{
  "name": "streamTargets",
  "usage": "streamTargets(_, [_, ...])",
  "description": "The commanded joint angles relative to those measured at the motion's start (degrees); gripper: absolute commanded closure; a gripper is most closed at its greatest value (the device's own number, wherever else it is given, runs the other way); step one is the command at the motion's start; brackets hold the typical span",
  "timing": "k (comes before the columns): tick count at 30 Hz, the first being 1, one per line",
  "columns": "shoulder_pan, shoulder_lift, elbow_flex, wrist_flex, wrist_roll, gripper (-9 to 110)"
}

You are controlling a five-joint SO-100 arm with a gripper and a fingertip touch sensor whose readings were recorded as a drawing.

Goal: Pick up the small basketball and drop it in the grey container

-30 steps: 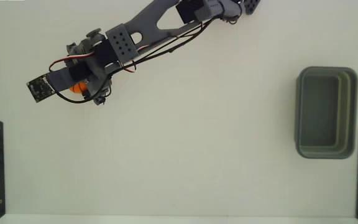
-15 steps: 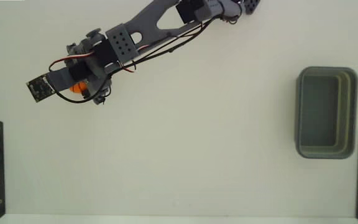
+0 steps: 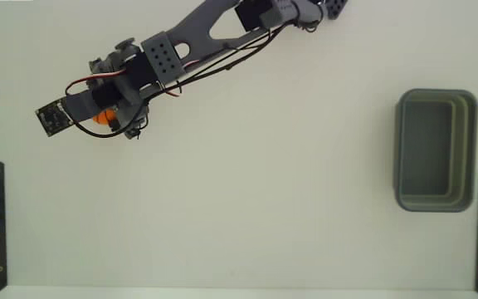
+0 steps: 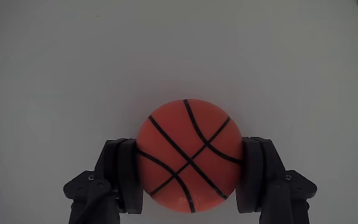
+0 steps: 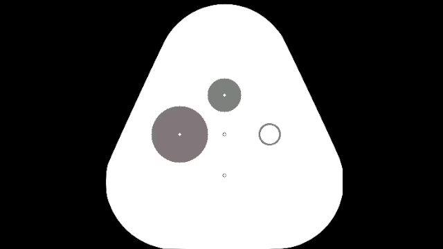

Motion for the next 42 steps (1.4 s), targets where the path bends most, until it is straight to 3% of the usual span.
streamTargets(1, [-0.15, 2.65, -0.2, -1.37, 0.26, 20])
streamTargets(23, [-0.15, 2.5, -1.32, -0.39, 0.26, 20])
streamTargets(42, [-0.15, -2.37, -21.89, 15.3, 0.26, 20])
